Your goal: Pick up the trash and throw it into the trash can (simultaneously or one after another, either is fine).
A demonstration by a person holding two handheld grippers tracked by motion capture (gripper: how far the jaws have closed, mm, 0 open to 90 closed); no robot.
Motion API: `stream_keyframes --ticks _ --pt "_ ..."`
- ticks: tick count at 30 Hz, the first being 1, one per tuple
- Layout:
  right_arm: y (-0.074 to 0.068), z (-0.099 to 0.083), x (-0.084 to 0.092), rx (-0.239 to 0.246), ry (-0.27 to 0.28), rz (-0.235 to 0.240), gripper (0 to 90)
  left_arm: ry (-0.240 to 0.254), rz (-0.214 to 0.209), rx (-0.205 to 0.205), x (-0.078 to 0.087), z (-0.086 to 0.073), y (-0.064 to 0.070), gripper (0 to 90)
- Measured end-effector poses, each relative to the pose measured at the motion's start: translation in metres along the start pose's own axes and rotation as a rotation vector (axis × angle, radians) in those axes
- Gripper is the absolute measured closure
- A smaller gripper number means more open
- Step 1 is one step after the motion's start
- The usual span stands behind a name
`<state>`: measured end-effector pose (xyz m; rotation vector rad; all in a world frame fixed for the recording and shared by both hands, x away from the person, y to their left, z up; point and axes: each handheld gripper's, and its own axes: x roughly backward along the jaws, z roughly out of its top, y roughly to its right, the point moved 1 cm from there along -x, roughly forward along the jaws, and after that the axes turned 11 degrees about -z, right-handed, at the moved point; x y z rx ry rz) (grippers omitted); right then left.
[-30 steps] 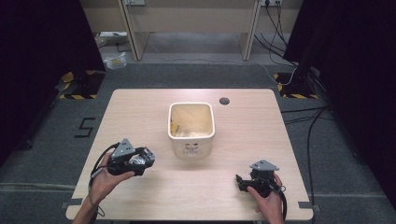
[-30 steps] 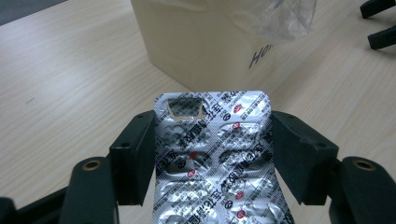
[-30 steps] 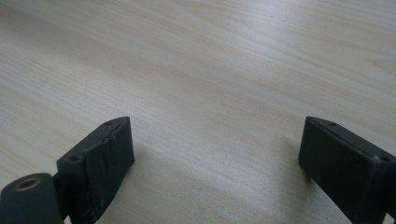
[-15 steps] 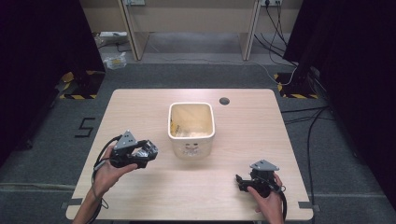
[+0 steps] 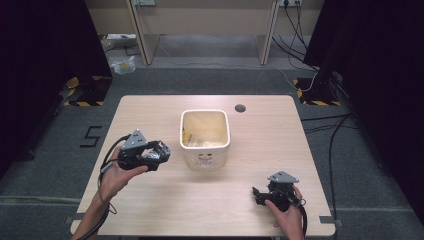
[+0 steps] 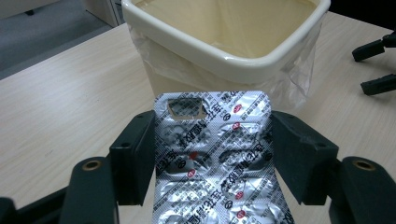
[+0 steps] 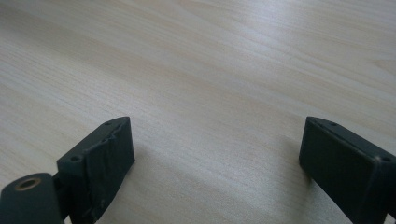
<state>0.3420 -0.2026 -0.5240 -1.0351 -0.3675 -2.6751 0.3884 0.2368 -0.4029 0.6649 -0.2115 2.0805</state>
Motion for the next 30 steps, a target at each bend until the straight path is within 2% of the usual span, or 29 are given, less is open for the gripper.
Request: stream_keyframes --ticks 22,30 --pt "0.000 0.000 0.000 0.000 0.000 0.000 10.5 0.000 0.013 -0.028 -0.001 0.028 -0.005 34.2" --pt "0.000 0.000 0.000 0.000 0.000 0.000 10.5 -0.001 0.012 -0.038 -0.007 0.038 -0.004 34.1"
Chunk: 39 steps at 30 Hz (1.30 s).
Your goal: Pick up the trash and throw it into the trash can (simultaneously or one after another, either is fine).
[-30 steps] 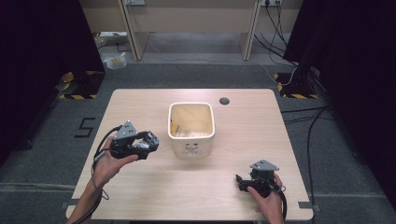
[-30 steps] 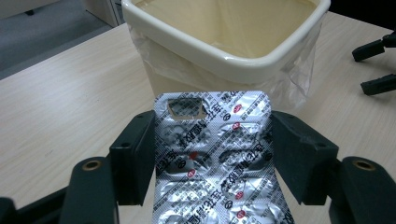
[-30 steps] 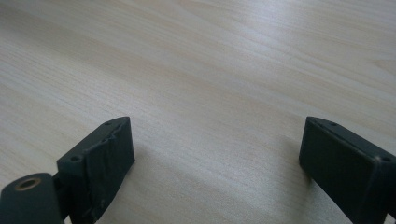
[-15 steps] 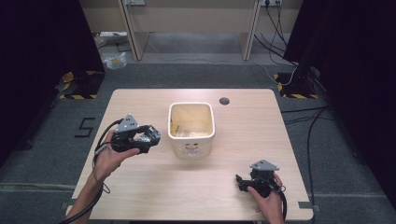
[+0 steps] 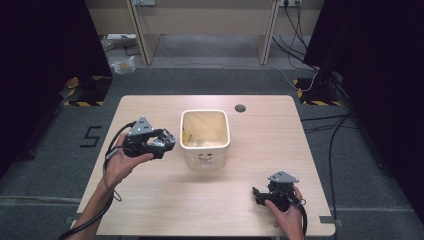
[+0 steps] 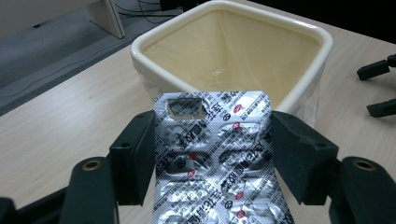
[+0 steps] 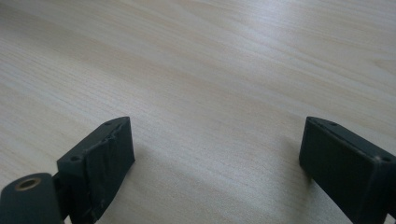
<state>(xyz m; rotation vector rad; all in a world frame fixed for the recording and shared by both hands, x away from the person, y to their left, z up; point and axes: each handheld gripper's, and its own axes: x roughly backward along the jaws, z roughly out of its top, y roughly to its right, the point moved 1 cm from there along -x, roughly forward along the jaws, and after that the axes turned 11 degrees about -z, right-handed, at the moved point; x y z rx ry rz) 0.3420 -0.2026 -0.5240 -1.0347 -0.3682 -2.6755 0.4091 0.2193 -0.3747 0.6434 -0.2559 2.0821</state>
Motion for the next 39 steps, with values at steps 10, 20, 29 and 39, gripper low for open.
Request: stream_keyframes --ticks 10,20,29,39 --pt "0.000 0.000 0.000 0.000 0.000 0.000 10.5 0.014 0.004 -0.013 0.001 0.016 -0.001 34.1" --pt "0.000 0.000 0.000 0.000 0.000 0.000 10.5 -0.005 -0.014 -0.020 -0.019 0.034 -0.002 34.2" --pt "0.000 0.000 0.000 0.001 0.000 0.000 10.5 -0.018 -0.022 -0.020 -0.039 0.052 -0.004 34.2" --pt "0.000 0.000 0.000 0.001 0.002 0.000 10.5 -0.037 -0.032 -0.010 -0.059 0.057 -0.005 34.1"
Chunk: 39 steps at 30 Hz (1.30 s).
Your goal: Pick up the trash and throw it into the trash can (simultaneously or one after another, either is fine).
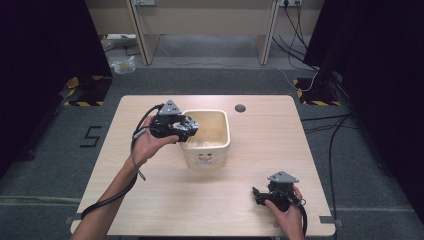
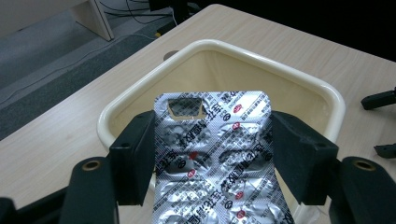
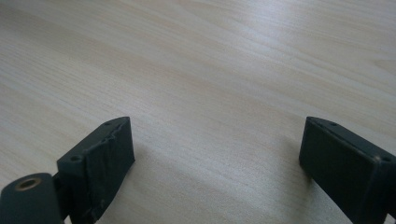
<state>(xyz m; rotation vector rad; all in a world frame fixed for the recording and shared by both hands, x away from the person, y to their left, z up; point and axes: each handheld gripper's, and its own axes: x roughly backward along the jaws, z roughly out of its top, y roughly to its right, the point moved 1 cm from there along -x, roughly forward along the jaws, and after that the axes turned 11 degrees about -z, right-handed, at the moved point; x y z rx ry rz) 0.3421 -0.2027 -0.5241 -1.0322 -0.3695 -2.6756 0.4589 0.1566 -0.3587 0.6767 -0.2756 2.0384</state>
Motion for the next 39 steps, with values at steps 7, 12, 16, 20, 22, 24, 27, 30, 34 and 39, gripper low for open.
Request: stream_keyframes --ticks 7,12,16,20,22,24,27,30,34,39 --pt "0.000 0.000 0.000 0.000 0.000 0.000 10.3 -0.020 0.001 0.007 -0.010 0.005 -0.005 34.1" --pt "0.000 0.000 0.000 0.002 -0.001 0.004 10.1 -0.027 0.003 0.008 -0.016 0.009 -0.006 34.1" --pt "0.000 0.000 0.000 0.001 0.000 0.004 10.2 -0.037 0.002 0.013 -0.022 0.011 -0.007 34.1" --pt "0.000 0.000 0.000 0.001 0.000 0.005 10.2 -0.046 -0.003 0.018 -0.028 0.011 -0.008 34.1" --pt "0.000 0.000 0.000 0.002 -0.001 0.004 10.1 -0.052 -0.006 0.020 -0.030 0.011 -0.008 34.1" --pt "0.000 0.000 0.000 0.002 0.000 0.004 10.1 -0.058 -0.008 0.020 -0.033 0.012 -0.008 34.1" --pt "0.000 0.000 0.000 0.002 -0.001 0.004 10.1 -0.069 -0.011 0.019 -0.037 0.012 -0.008 34.1" --pt "0.000 0.000 0.000 0.002 -0.001 0.004 10.2 -0.082 -0.016 0.023 -0.042 0.013 -0.009 34.1" --pt "0.000 0.000 0.000 0.002 -0.001 0.004 10.2 -0.090 -0.017 0.028 -0.046 0.012 -0.009 34.1" --pt "0.000 0.000 0.000 0.002 -0.001 0.004 10.1 -0.097 -0.020 0.032 -0.050 0.011 -0.010 34.0"
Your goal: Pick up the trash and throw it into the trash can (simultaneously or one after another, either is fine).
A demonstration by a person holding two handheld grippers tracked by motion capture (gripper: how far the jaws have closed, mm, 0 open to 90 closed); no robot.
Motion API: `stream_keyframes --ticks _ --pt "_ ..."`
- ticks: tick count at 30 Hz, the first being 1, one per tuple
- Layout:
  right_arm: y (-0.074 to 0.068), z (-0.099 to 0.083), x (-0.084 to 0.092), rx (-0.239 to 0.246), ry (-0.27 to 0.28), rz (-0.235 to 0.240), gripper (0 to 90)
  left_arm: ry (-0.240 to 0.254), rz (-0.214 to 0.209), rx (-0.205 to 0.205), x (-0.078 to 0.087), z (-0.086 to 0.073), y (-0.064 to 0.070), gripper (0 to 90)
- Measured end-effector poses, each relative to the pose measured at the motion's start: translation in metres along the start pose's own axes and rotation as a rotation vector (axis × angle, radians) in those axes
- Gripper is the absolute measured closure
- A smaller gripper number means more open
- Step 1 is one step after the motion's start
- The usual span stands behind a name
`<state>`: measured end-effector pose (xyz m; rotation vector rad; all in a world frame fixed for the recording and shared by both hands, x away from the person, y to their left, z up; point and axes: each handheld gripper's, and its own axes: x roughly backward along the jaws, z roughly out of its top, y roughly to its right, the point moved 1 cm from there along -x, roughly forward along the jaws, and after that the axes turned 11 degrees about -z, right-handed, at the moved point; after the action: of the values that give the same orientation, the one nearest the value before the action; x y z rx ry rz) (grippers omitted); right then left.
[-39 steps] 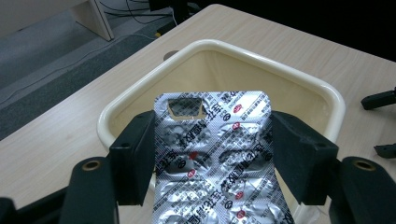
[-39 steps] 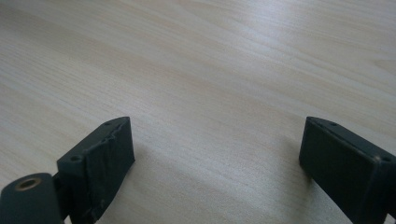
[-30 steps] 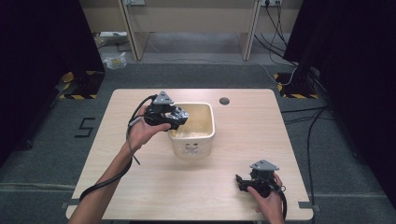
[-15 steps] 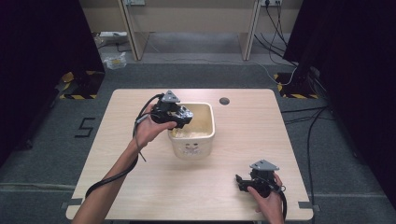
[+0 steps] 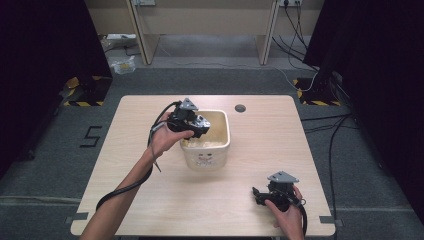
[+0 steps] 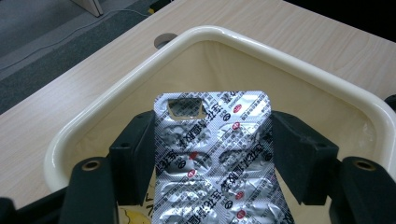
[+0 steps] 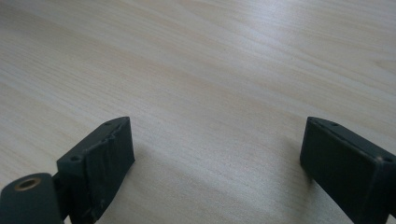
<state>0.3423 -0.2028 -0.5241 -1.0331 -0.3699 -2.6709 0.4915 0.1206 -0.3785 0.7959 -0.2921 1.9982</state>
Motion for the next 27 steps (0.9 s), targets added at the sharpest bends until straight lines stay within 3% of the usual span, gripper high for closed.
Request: stream_keyframes --ticks 6,10,14,27 --pt "0.000 0.000 0.000 0.000 0.001 0.001 10.1 -0.005 0.001 0.000 -0.004 0.000 -0.001 33.9" --pt "0.000 0.000 0.000 0.000 0.000 0.000 10.2 -0.009 -0.019 0.003 -0.007 0.000 -0.002 33.1" --pt "0.000 0.000 0.000 0.000 0.001 0.001 10.1 0.001 -0.023 0.021 -0.008 0.000 -0.003 26.1" --pt "0.000 0.000 0.000 0.000 0.001 0.002 10.1 0.031 -0.027 0.038 0.006 -0.004 -0.003 21.7"
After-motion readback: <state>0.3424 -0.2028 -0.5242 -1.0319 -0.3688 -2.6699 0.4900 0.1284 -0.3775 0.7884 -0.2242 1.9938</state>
